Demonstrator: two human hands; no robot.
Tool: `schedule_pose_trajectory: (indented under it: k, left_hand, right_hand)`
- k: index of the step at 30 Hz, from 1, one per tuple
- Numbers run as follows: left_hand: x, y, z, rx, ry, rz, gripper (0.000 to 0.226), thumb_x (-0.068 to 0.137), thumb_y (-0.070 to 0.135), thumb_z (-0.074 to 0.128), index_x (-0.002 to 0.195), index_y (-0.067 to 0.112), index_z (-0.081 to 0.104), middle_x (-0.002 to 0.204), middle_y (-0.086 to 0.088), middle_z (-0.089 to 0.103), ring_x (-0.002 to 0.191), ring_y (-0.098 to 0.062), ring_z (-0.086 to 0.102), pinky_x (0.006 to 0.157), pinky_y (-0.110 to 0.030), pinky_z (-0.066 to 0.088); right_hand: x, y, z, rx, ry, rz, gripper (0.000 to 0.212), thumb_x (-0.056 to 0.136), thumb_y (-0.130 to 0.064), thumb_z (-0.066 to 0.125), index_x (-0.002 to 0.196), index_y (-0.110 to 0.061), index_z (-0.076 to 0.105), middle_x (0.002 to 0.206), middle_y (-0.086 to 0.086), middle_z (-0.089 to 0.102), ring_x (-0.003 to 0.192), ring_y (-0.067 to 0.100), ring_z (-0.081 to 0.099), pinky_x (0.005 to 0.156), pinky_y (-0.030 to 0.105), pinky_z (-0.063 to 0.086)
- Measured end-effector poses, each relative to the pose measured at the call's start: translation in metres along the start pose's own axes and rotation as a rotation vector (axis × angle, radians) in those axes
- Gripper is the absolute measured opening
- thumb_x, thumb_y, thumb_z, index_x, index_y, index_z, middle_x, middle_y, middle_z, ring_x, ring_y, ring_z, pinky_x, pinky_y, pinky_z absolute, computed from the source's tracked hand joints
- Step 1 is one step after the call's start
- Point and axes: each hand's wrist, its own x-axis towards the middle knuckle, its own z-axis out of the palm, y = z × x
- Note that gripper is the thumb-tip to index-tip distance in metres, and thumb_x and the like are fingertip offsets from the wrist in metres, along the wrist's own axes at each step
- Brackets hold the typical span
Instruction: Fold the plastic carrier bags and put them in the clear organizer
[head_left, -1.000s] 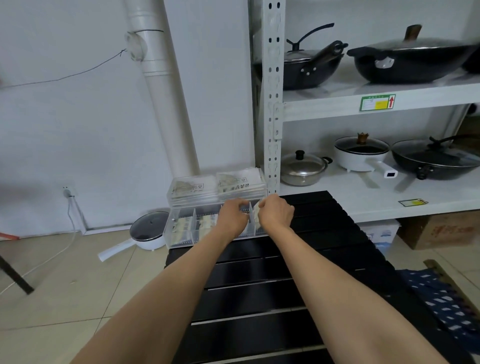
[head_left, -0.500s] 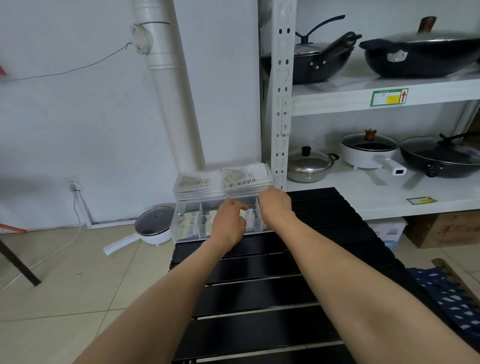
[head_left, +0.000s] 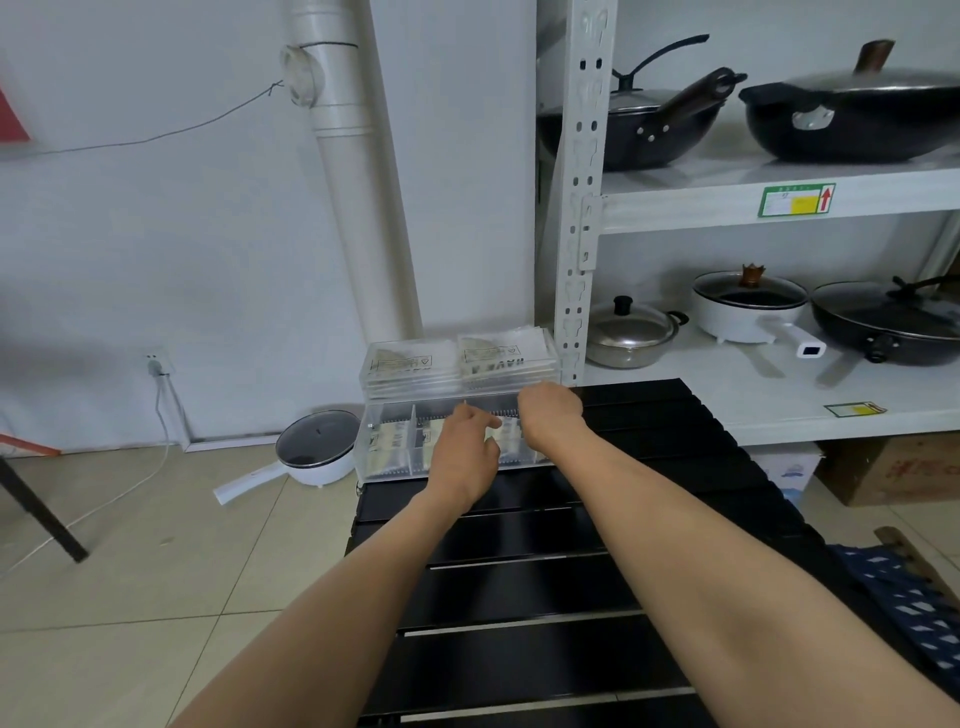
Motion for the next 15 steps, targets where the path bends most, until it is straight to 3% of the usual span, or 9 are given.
schedule_pose_trajectory:
  k: [4,9,15]
  left_hand:
    - [-0.002,0.0,-0.002,0.002,-0.011,0.01,0.033,0.093,0.006,0.048,0.124,0.009,0.058,0.13,-0.005,0.047,0.121,-0.02,0.045,0.097,-0.021,0.032]
    - [-0.007,-0.002,-0.008,0.017,0.007,0.007,0.034,0.093,0.006,0.047,0.124,0.009,0.059,0.131,-0.003,0.048,0.121,-0.018,0.045,0.091,-0.014,0.026]
    - [-0.023,-0.002,-0.023,0.116,0.11,-0.064,0.037,0.088,0.006,0.05,0.124,0.011,0.059,0.132,-0.005,0.049,0.121,-0.022,0.045,0.102,-0.031,0.035]
  right_hand:
    - [-0.003,-0.001,0.003,0.025,-0.029,0.012,0.03,0.093,-0.005,0.051,0.121,-0.01,0.059,0.125,0.01,0.059,0.114,0.027,0.057,0.086,0.035,0.05]
    - [-0.011,0.0,-0.002,0.088,-0.013,0.02,0.028,0.091,-0.002,0.051,0.117,-0.008,0.059,0.12,0.01,0.06,0.109,0.027,0.058,0.084,0.035,0.049]
    - [-0.038,-0.014,-0.01,0.055,0.211,-0.048,0.032,0.088,0.002,0.058,0.119,-0.006,0.058,0.124,0.013,0.056,0.114,0.028,0.054,0.093,0.036,0.045]
